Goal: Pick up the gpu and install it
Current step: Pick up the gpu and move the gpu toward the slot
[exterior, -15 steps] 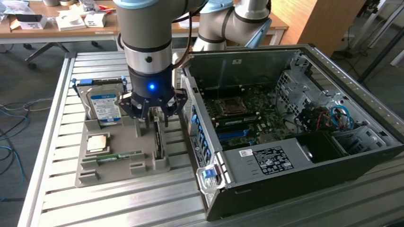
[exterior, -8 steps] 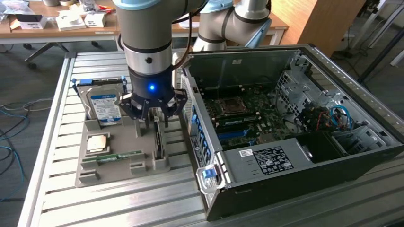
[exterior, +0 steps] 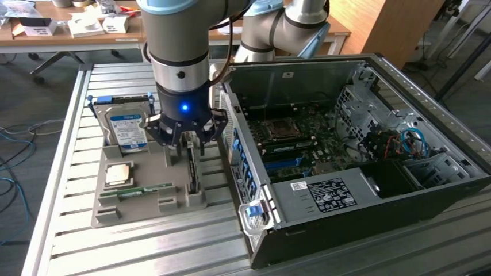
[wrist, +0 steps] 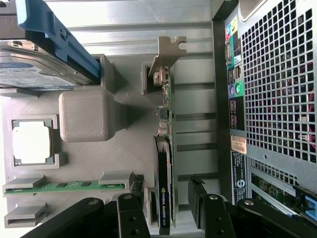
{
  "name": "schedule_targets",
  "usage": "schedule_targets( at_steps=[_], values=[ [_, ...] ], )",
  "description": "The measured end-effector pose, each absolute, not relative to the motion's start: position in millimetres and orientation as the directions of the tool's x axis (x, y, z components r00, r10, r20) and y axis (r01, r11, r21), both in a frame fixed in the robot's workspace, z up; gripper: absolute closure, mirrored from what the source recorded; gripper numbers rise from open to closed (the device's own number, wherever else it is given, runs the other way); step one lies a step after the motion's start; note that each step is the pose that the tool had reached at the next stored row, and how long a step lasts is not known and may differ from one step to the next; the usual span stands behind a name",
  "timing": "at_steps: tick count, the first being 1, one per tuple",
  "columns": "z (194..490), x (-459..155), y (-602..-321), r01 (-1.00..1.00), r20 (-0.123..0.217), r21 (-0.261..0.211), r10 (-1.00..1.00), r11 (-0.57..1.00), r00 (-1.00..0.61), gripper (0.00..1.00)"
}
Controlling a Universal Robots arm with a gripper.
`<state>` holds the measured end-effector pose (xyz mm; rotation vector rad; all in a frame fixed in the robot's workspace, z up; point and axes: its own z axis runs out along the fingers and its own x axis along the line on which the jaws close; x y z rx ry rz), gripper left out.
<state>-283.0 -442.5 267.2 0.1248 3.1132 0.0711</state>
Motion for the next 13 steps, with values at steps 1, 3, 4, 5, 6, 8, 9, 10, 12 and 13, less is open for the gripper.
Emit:
schedule_targets(
  at_steps=[1,3,4,5,6,8,9,10,12,13],
  values=[
    [267.0,-283.0,-442.6,0.079,-0.023,0.047,0.080,0.996,-0.996,0.51],
    [266.5,-283.0,-442.6,0.079,-0.023,0.047,0.081,0.996,-0.996,0.51],
    [266.3,-283.0,-442.6,0.079,-0.023,0.047,0.080,0.996,-0.996,0.51],
    [265.9,-283.0,-442.6,0.079,-0.023,0.047,0.081,0.996,-0.996,0.51],
    [265.7,-283.0,-442.5,0.079,-0.023,0.047,0.081,0.996,-0.996,0.51],
    [265.3,-283.0,-442.6,0.079,-0.023,0.047,0.080,0.996,-0.996,0.51],
    [265.3,-283.0,-442.6,0.079,-0.023,0.046,0.081,0.996,-0.996,0.51],
    [265.2,-283.0,-442.6,0.079,-0.023,0.047,0.081,0.996,-0.996,0.51],
    [265.2,-283.0,-442.6,0.079,-0.023,0.047,0.081,0.996,-0.996,0.51],
    [265.0,-283.0,-442.6,0.079,-0.023,0.047,0.081,0.996,-0.996,0.51]
  ],
)
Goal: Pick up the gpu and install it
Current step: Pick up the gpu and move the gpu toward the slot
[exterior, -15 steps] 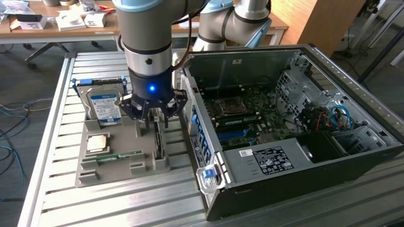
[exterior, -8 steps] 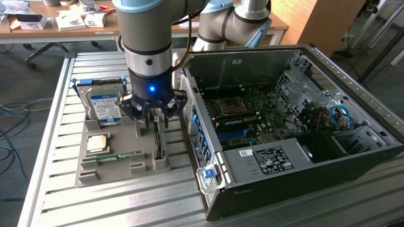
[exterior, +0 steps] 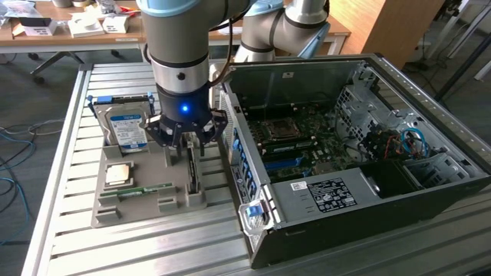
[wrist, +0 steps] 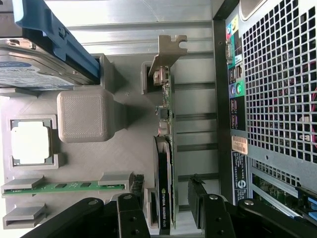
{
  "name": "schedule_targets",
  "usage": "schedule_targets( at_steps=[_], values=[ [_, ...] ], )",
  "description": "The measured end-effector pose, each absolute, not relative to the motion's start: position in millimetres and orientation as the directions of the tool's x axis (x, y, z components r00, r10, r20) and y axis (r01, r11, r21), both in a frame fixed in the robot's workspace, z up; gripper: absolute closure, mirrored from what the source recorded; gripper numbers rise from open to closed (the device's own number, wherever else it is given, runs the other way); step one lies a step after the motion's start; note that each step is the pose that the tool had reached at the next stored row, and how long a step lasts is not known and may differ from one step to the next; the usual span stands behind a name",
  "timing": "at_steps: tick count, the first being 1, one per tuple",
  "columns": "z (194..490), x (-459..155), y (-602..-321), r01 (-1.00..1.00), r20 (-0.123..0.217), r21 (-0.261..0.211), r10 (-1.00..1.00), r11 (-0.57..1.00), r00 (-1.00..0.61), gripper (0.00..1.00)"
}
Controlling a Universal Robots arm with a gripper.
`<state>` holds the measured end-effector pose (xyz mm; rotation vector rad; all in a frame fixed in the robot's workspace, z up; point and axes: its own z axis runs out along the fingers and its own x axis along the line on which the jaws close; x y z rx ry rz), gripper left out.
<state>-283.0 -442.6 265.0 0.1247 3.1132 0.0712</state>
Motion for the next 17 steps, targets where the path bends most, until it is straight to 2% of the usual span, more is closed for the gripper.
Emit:
schedule_targets(
  at_steps=[17],
  values=[
    [253.3,-283.0,-442.6,0.079,-0.023,0.047,0.081,0.996,-0.996,0.51]
  ],
)
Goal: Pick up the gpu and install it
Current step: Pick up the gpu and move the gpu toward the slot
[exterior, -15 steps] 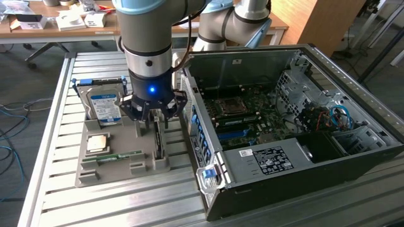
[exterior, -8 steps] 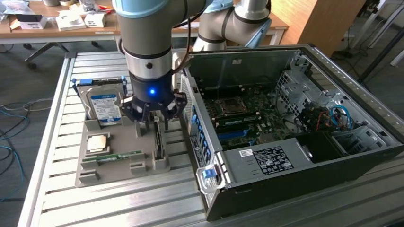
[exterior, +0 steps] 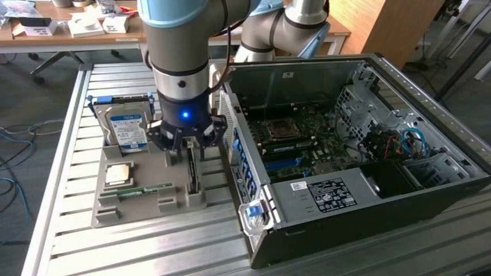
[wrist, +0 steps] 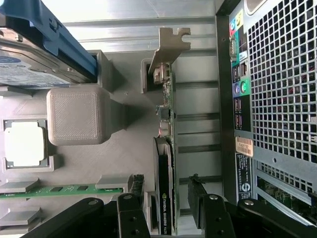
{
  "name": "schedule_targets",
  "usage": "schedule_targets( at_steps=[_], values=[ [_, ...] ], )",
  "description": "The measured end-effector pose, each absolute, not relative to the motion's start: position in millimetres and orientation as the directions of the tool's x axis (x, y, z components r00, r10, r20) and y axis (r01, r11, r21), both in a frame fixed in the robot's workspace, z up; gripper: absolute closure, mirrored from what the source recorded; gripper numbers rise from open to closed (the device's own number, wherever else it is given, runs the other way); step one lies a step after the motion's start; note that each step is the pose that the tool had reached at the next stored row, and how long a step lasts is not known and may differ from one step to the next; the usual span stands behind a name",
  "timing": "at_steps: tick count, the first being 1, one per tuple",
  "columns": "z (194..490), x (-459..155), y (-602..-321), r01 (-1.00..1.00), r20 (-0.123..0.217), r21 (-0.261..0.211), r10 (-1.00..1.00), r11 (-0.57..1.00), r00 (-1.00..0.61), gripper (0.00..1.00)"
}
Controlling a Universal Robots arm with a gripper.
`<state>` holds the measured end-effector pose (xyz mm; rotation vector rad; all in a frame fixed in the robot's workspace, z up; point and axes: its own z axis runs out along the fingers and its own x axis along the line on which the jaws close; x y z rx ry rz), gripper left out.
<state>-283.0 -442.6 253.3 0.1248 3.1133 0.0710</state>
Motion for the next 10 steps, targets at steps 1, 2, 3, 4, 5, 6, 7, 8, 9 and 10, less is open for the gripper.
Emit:
schedule_targets(
  at_steps=[1,2,3,4,5,6,7,8,9,10],
  values=[
    [252.3,-283.0,-442.6,0.079,-0.023,0.047,0.081,0.996,-0.996,0.51],
    [251.5,-283.0,-442.6,0.079,-0.023,0.047,0.081,0.996,-0.996,0.51],
    [250.7,-283.0,-442.5,0.079,-0.023,0.047,0.081,0.996,-0.996,0.51],
    [249.8,-283.0,-442.6,0.079,-0.023,0.047,0.080,0.996,-0.996,0.51],
    [249.0,-283.0,-442.6,0.079,-0.023,0.047,0.080,0.996,-0.996,0.51],
    [248.3,-283.0,-442.6,0.079,-0.023,0.047,0.081,0.996,-0.996,0.51],
    [247.4,-283.0,-442.6,0.079,-0.023,0.047,0.081,0.996,-0.996,0.51],
    [246.7,-283.0,-442.5,0.079,-0.023,0.047,0.081,0.996,-0.996,0.51],
    [245.9,-283.0,-442.5,0.079,-0.023,0.047,0.081,0.996,-0.996,0.51],
    [245.3,-283.0,-442.6,0.079,-0.023,0.047,0.081,0.996,-0.996,0.51]
  ],
)
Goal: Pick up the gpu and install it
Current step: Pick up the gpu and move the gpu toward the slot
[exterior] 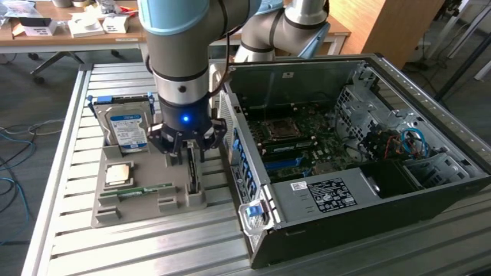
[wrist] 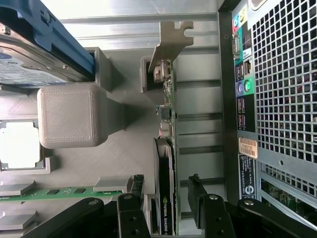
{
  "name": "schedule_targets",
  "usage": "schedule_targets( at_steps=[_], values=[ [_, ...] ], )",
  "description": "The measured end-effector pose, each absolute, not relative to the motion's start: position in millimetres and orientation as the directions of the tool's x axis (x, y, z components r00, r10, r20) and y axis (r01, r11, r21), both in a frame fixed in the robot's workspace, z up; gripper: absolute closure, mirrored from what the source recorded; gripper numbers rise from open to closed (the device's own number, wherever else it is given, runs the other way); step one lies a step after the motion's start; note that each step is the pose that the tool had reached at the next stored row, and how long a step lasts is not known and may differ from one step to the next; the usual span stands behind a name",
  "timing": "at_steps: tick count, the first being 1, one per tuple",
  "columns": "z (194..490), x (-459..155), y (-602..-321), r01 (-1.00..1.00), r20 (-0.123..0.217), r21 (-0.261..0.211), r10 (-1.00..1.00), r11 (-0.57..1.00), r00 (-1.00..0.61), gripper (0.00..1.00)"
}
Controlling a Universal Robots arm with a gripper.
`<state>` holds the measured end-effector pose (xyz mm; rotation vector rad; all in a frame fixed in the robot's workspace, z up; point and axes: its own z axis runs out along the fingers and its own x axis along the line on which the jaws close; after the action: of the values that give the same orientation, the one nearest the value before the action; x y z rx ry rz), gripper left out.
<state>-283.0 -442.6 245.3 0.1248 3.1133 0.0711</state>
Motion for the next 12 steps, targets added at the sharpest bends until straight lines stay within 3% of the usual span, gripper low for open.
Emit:
schedule_targets(
  at_steps=[12],
  values=[
    [241.2,-282.5,-442.5,0.079,-0.023,0.047,0.081,0.996,-0.996,0.51]
  ],
)
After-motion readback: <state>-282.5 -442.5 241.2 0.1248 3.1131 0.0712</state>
